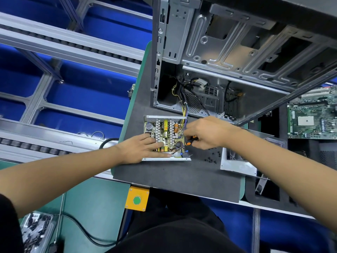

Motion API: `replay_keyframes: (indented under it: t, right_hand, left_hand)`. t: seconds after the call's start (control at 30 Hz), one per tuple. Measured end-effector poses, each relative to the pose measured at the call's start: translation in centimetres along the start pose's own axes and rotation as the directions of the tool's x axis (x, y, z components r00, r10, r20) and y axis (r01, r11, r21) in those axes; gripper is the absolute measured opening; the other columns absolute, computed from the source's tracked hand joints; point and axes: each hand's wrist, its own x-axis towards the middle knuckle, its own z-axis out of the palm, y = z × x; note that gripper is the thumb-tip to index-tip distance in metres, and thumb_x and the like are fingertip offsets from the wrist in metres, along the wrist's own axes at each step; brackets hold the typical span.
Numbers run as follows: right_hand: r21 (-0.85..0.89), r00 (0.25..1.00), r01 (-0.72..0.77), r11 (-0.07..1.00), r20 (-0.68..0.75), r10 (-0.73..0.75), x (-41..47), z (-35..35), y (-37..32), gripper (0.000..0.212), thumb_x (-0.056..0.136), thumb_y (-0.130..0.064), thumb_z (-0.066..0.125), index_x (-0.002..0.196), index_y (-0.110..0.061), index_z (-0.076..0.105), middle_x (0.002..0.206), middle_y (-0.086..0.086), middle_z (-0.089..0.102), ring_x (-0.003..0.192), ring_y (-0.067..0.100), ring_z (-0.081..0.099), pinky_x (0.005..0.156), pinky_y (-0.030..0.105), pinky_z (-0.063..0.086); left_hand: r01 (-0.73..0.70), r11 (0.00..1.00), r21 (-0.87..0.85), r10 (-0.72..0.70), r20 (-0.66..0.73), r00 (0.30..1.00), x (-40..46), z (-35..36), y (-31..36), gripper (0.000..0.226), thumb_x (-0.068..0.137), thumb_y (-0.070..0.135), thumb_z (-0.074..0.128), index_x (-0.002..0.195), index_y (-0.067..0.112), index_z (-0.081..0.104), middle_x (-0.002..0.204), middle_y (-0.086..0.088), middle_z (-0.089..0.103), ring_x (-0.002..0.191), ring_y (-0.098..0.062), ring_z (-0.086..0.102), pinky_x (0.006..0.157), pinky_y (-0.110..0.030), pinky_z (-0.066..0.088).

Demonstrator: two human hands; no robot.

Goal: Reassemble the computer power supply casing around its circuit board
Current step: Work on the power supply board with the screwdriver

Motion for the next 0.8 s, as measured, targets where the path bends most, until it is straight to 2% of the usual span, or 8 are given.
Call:
replay_keyframes:
  t: [0.17,0.23,0.37,0.5,0.6,0.67,0.8]
  right_hand:
    - [0.004,1.0,0.007,1.0,0.004,-0.007,0.27,0.05,-0.09,0.008,0.081,-0.025,0.06,0.085,-0.023,0.053,0.082,-0.012,0.051,0.071,0.02,0.053,0.049,0.025,0.026]
    - [-0.006,1.0,0.014,1.0,0.008,-0.014,0.41,0.0,-0.12,0.006,0.081,-0.025,0.059,0.087,-0.022,0.056,0.084,-0.01,0.055,0.071,0.019,0.053,0.052,0.027,0.032]
    - [-0.029,1.0,0.028,0.999,0.015,-0.027,0.57,0.01,-0.2,0.007,0.082,-0.026,0.059,0.086,-0.021,0.056,0.081,-0.012,0.049,0.069,0.018,0.05,0.049,0.026,0.024]
    - [-0.048,0.999,0.017,0.999,0.029,-0.016,0.66,-0.03,-0.23,0.009,0.084,-0.027,0.058,0.09,-0.02,0.058,0.087,-0.009,0.056,0.075,0.021,0.056,0.053,0.028,0.031]
    - [-0.064,0.999,0.025,0.998,0.035,-0.022,0.71,0.07,-0.31,0.01,0.084,-0.028,0.057,0.09,-0.02,0.057,0.088,-0.007,0.057,0.077,0.023,0.058,0.052,0.028,0.033]
    - [-0.075,0.999,0.035,0.997,0.035,-0.033,0.74,0.07,-0.36,0.009,0.084,-0.027,0.058,0.089,-0.019,0.056,0.085,-0.008,0.054,0.076,0.023,0.057,0.05,0.027,0.029]
    - [-0.086,0.998,0.044,0.995,0.041,-0.04,0.76,-0.19,-0.55,0.009,0.084,-0.025,0.059,0.088,-0.018,0.055,0.081,-0.011,0.044,0.074,0.023,0.055,0.048,0.026,0.022]
  left_hand:
    - [0.009,0.999,-0.033,-0.009,0.017,1.0,0.04,0.32,0.03,0.085,0.082,0.002,0.025,0.16,0.035,0.024,0.13,-0.003,0.055,0.094,-0.024,0.05,0.091,-0.034,0.034]
    - [0.007,0.999,-0.038,-0.007,0.013,1.0,-0.02,0.46,0.05,0.083,0.084,0.003,0.025,0.16,0.035,0.023,0.131,-0.003,0.054,0.095,-0.024,0.051,0.093,-0.034,0.034]
    - [0.021,0.999,-0.042,-0.021,-0.004,1.0,0.01,0.49,-0.01,0.086,0.081,0.003,0.023,0.161,0.035,0.018,0.13,-0.003,0.054,0.095,-0.024,0.047,0.092,-0.034,0.035]
    - [0.01,1.0,-0.03,-0.01,-0.016,1.0,0.02,0.53,-0.07,0.089,0.08,0.003,0.031,0.161,0.034,0.016,0.131,-0.003,0.052,0.096,-0.024,0.047,0.093,-0.035,0.034]
    - [0.009,0.999,-0.032,-0.01,-0.012,1.0,0.0,0.44,-0.07,0.086,0.081,0.003,0.029,0.161,0.035,0.021,0.13,-0.003,0.053,0.095,-0.024,0.049,0.093,-0.034,0.034]
    - [0.008,0.999,-0.04,-0.008,-0.016,1.0,-0.02,0.3,-0.05,0.083,0.082,0.004,0.025,0.16,0.035,0.026,0.129,-0.003,0.056,0.094,-0.024,0.051,0.093,-0.034,0.034]
    - [0.003,1.0,-0.031,-0.003,-0.001,1.0,-0.02,-0.01,-0.06,0.081,0.084,0.005,0.03,0.158,0.035,0.031,0.131,-0.003,0.058,0.095,-0.024,0.055,0.094,-0.034,0.035]
